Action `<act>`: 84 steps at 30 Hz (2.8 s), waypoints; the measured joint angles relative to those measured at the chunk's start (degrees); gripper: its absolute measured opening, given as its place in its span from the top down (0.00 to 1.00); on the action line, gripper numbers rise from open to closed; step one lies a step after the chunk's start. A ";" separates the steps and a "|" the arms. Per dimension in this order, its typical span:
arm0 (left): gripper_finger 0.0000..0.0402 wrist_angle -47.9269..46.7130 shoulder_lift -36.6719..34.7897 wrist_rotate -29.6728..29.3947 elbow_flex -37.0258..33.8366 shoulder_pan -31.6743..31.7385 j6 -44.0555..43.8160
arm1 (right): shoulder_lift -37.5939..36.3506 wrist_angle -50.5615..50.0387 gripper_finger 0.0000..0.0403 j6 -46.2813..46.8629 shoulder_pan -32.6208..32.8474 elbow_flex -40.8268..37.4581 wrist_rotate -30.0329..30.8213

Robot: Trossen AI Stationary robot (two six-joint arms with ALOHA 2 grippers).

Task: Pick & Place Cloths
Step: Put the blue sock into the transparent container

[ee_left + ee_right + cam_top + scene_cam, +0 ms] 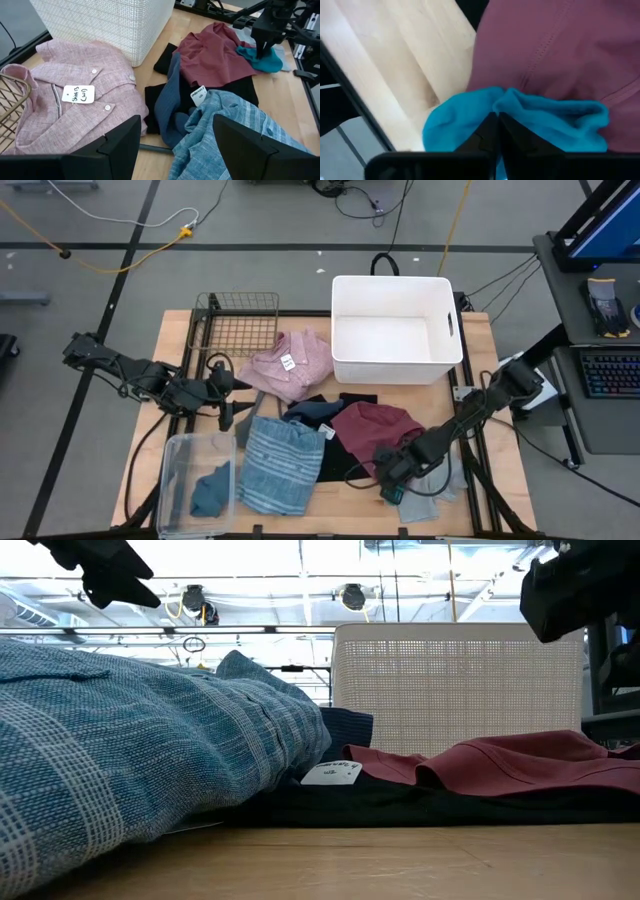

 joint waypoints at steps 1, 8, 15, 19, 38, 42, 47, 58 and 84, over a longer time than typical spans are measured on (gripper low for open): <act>0.38 0.01 -0.01 0.02 0.00 0.00 -0.04 | -0.55 0.46 0.99 0.00 -0.01 0.00 0.05; 0.38 0.17 0.00 0.09 0.00 0.00 -1.85 | -8.21 0.88 1.00 0.39 -0.43 0.00 3.96; 0.38 0.53 0.04 0.17 0.00 0.00 -4.84 | -17.99 8.64 1.00 -2.25 -1.74 -0.02 12.73; 0.38 5.94 0.14 2.35 0.01 0.02 -5.44 | -22.00 18.20 1.00 -8.54 -3.17 -0.02 17.45; 0.38 55.19 17.22 6.09 0.04 0.02 4.57 | -23.95 53.14 1.00 -42.21 -18.29 -0.02 8.05; 0.38 65.07 22.06 5.94 0.04 0.02 4.16 | -23.93 53.91 1.00 -43.43 -20.10 -0.02 7.48; 0.38 74.53 27.82 5.87 0.04 0.30 1.15 | -23.93 55.18 1.00 -44.01 -21.41 -0.02 7.32; 0.34 83.49 36.52 6.08 3.12 2.06 -2.65 | -23.90 56.36 1.00 -43.64 -24.42 -0.02 5.99; 0.64 82.48 40.96 14.61 9.90 7.06 1.66 | -19.94 56.63 1.00 -40.81 -27.68 -0.01 6.22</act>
